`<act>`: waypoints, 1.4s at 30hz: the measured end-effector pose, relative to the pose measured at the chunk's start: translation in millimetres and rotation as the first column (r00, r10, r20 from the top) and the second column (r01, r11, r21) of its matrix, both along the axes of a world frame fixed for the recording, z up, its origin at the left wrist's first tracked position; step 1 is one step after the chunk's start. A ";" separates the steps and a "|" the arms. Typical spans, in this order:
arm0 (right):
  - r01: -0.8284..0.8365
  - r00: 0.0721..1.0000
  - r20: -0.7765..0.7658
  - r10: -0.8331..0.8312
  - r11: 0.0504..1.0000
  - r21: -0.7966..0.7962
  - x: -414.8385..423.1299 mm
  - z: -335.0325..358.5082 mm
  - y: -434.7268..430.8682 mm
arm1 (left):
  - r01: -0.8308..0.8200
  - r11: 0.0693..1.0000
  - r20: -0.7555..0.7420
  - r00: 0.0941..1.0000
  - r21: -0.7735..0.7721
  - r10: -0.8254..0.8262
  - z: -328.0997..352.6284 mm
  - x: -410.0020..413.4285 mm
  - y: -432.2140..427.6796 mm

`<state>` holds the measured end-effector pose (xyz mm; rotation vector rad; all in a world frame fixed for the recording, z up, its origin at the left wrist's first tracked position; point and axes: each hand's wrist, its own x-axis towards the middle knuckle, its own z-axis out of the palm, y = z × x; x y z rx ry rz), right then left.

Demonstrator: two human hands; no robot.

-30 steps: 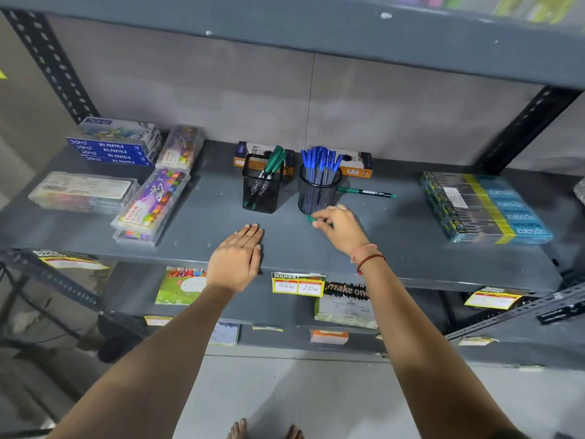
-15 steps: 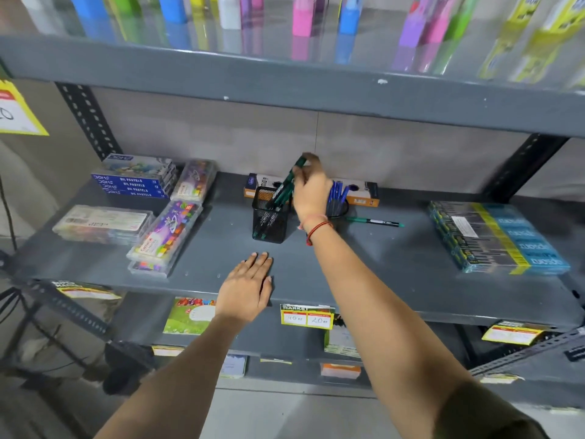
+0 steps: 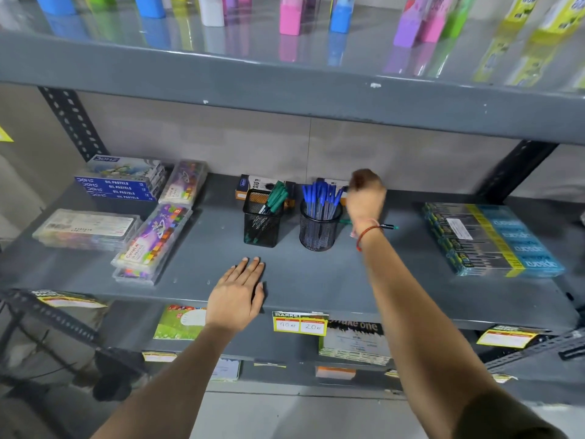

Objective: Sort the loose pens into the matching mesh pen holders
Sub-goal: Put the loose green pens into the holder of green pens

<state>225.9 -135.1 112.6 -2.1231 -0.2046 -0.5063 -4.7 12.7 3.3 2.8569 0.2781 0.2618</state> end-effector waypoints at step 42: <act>-0.231 0.967 -0.130 0.222 0.971 -0.067 -79.3 -6.6 97.2 | 0.033 0.999 -0.005 0.999 0.035 -0.032 -4.2 0.1 1.4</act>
